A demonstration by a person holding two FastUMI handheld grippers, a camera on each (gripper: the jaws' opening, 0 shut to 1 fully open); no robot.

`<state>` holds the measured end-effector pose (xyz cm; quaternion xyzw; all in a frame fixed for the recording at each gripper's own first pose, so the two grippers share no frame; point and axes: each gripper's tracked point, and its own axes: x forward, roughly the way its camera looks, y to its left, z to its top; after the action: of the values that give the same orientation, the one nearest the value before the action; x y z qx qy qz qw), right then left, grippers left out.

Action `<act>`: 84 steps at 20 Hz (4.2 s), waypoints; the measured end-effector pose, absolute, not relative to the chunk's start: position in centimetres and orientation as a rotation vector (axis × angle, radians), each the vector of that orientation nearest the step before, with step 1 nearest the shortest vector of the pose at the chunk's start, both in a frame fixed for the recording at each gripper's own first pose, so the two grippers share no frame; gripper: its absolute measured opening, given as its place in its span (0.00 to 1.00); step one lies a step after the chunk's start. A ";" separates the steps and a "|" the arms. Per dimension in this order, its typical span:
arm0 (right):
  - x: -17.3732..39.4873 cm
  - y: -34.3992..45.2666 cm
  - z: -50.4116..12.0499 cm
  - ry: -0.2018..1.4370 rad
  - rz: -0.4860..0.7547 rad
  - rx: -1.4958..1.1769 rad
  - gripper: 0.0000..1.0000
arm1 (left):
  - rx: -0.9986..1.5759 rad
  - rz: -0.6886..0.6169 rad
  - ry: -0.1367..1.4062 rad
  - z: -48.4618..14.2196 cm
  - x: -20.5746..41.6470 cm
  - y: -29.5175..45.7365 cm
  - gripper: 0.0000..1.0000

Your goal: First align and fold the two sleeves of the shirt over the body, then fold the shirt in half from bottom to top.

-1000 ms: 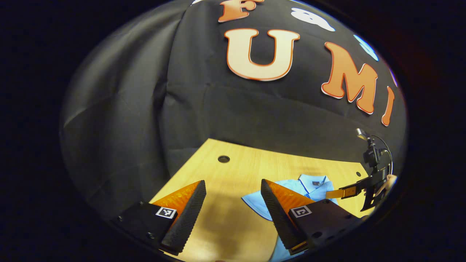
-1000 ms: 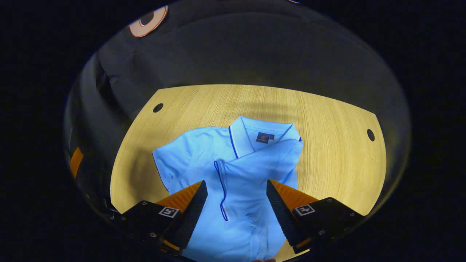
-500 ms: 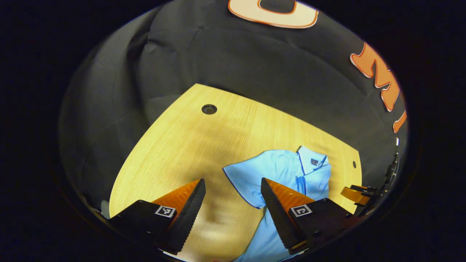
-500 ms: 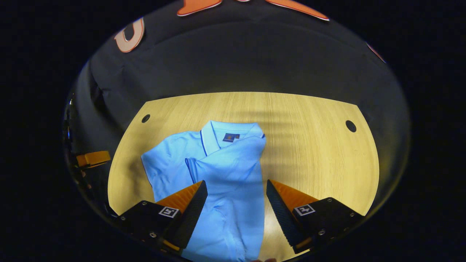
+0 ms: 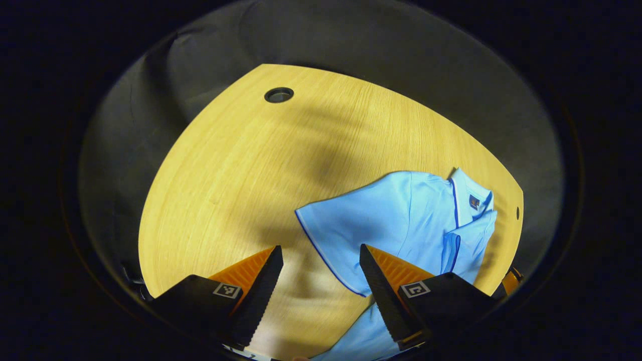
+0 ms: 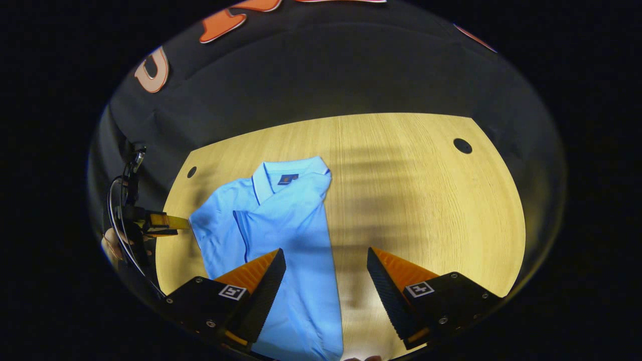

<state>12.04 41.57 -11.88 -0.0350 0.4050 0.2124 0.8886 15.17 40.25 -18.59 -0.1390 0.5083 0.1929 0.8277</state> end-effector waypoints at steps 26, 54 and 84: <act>12.8 36.4 -13.8 0.869 0.380 -0.037 0.99 | -0.159 0.353 1.050 -18.3 18.7 37.8 0.06; 10.2 28.1 -14.7 0.860 0.299 0.069 0.99 | 0.026 -0.179 1.031 -12.8 24.2 7.9 0.06; -4.5 34.6 -21.0 0.966 0.384 -0.102 0.99 | -0.025 -0.052 1.069 -17.8 6.1 20.7 1.00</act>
<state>-4.47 34.56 -21.04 -0.0489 0.4613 0.1832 0.8668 6.07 20.69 -17.77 -0.0119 0.5095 -0.0249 0.8600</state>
